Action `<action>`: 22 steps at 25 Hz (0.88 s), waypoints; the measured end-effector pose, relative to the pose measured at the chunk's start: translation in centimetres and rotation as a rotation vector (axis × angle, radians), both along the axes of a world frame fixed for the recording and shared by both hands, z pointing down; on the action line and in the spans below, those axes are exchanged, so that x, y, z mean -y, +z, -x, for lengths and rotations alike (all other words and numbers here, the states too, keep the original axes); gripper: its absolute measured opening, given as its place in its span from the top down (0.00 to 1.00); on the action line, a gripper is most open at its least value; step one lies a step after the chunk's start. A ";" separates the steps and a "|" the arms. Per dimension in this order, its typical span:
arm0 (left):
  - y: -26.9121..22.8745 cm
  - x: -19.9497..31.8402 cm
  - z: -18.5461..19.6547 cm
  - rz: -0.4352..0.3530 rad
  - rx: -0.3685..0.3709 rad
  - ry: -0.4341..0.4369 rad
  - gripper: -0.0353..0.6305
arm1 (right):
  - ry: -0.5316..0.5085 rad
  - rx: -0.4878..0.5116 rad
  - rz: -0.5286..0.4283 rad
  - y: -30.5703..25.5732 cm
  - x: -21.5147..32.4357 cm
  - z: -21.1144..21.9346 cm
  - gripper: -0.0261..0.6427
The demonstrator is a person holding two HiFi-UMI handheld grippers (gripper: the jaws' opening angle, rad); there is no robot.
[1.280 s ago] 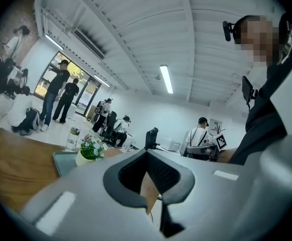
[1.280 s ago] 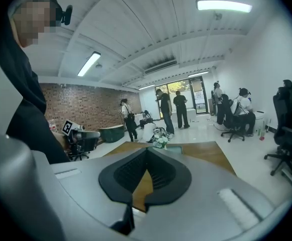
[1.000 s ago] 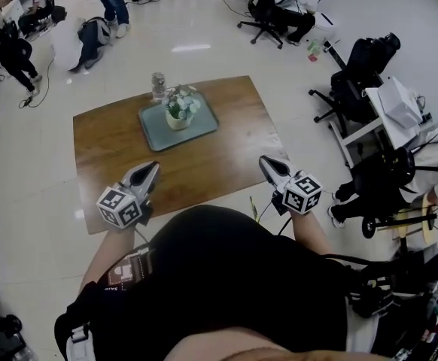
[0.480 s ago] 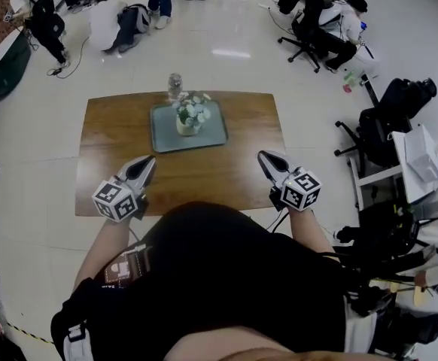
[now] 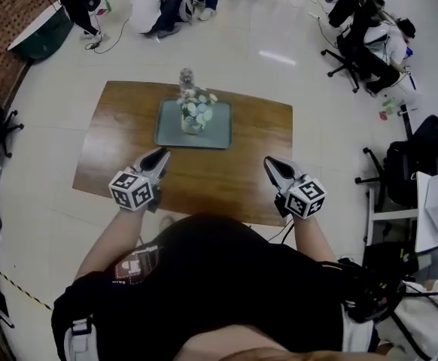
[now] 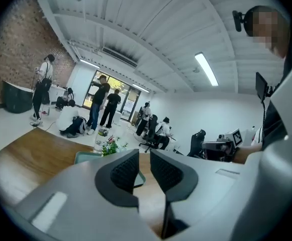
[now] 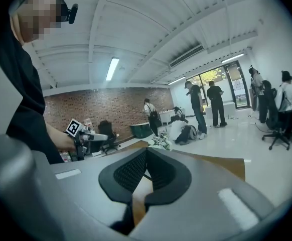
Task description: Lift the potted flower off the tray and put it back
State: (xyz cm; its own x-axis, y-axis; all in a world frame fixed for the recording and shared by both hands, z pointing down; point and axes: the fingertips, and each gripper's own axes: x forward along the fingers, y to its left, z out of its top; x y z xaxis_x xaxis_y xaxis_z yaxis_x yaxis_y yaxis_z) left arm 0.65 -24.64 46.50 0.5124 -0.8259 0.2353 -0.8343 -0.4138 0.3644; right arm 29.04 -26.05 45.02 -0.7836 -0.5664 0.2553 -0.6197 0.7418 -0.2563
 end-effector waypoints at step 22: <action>19.0 15.1 -2.5 0.239 0.264 0.021 0.12 | 0.164 -0.046 0.142 6.5 -2.0 -0.6 0.94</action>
State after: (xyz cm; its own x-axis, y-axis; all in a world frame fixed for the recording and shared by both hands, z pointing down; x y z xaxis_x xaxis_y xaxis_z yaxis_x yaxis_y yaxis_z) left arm 3.11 -39.79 65.52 0.4239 -0.7215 0.5474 -0.9050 -0.3605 0.2257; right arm 29.62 -24.01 51.56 -0.6698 -0.6410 0.3748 -0.7424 0.5885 -0.3202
